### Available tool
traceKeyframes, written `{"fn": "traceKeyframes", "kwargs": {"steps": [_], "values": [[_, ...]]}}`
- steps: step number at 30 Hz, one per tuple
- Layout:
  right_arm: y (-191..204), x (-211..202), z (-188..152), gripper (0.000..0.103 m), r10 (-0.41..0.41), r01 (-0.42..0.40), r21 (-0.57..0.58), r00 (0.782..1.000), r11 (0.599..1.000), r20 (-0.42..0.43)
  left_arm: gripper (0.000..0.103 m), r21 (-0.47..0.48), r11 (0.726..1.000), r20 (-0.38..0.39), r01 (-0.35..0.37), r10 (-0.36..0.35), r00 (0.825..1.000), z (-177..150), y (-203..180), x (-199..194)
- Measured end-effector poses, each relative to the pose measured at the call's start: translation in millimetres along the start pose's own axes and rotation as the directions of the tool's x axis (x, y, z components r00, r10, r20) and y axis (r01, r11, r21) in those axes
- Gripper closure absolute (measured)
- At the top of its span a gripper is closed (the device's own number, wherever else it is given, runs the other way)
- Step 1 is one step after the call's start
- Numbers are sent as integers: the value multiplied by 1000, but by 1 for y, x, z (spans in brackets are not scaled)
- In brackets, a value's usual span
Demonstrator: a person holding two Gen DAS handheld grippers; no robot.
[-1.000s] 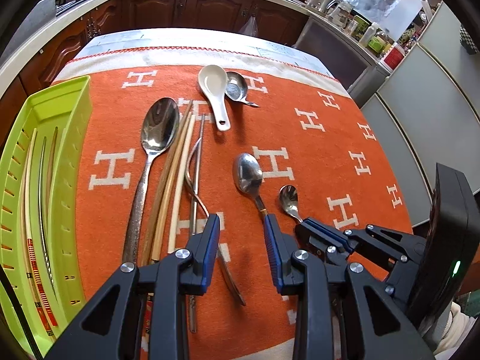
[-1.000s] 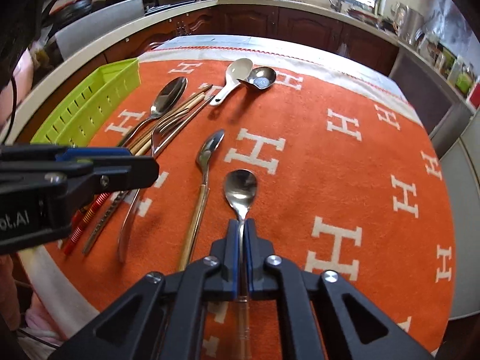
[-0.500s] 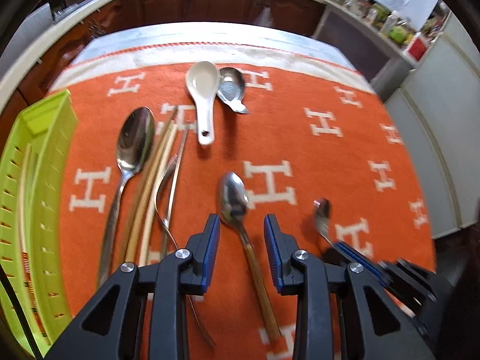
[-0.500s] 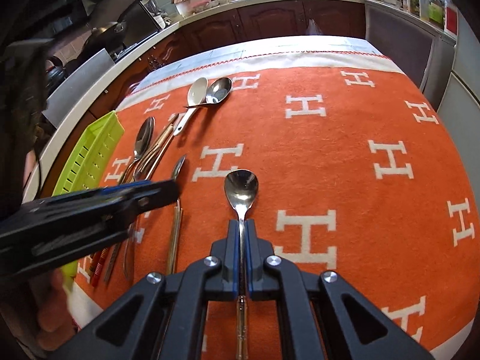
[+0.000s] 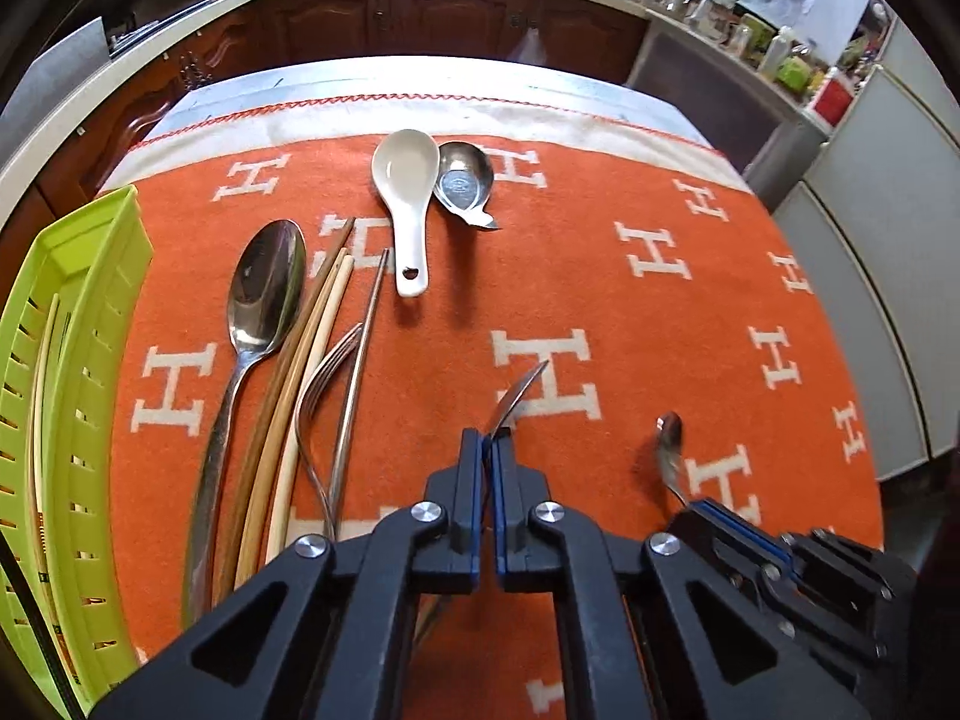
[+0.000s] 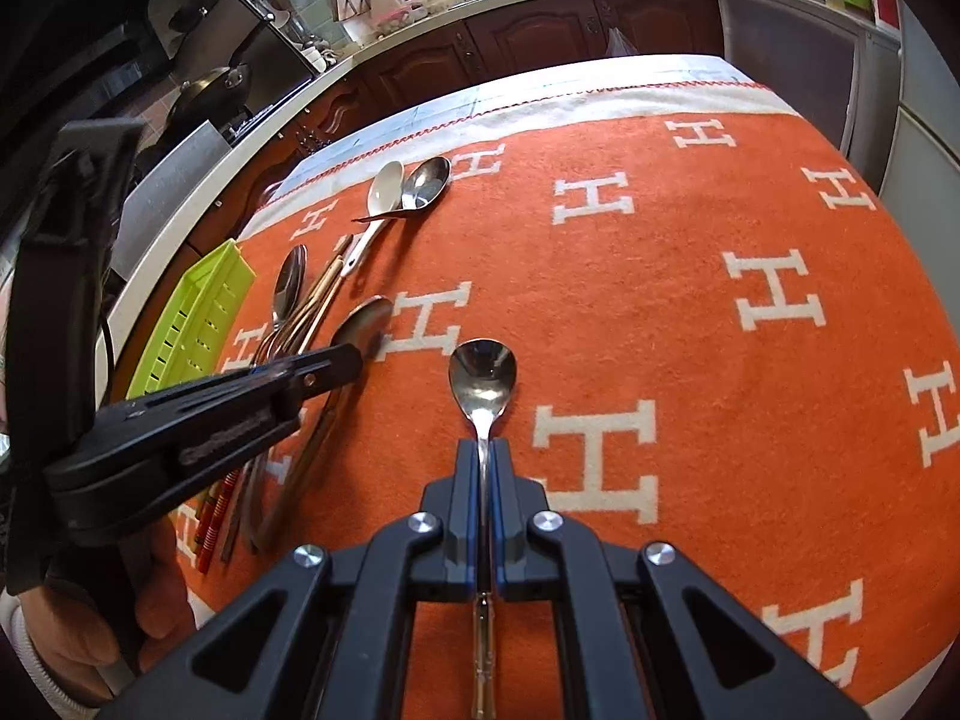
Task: Organize utensils
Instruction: 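Carry spoon and fork into the green tray and open both tools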
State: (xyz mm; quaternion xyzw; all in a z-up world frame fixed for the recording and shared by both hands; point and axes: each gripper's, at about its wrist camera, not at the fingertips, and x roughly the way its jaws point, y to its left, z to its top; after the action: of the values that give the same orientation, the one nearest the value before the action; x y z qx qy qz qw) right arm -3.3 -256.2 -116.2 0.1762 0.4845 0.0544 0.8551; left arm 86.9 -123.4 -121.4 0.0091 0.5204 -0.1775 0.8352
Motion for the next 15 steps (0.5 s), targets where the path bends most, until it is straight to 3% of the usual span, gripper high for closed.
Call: {"fn": "traceKeyframes", "kwargs": {"steps": [15], "values": [[25,-7,7,100,103,-103,12,995,995,-14,103,-52,994,32,99,-97,995,-10,27,-60]]}}
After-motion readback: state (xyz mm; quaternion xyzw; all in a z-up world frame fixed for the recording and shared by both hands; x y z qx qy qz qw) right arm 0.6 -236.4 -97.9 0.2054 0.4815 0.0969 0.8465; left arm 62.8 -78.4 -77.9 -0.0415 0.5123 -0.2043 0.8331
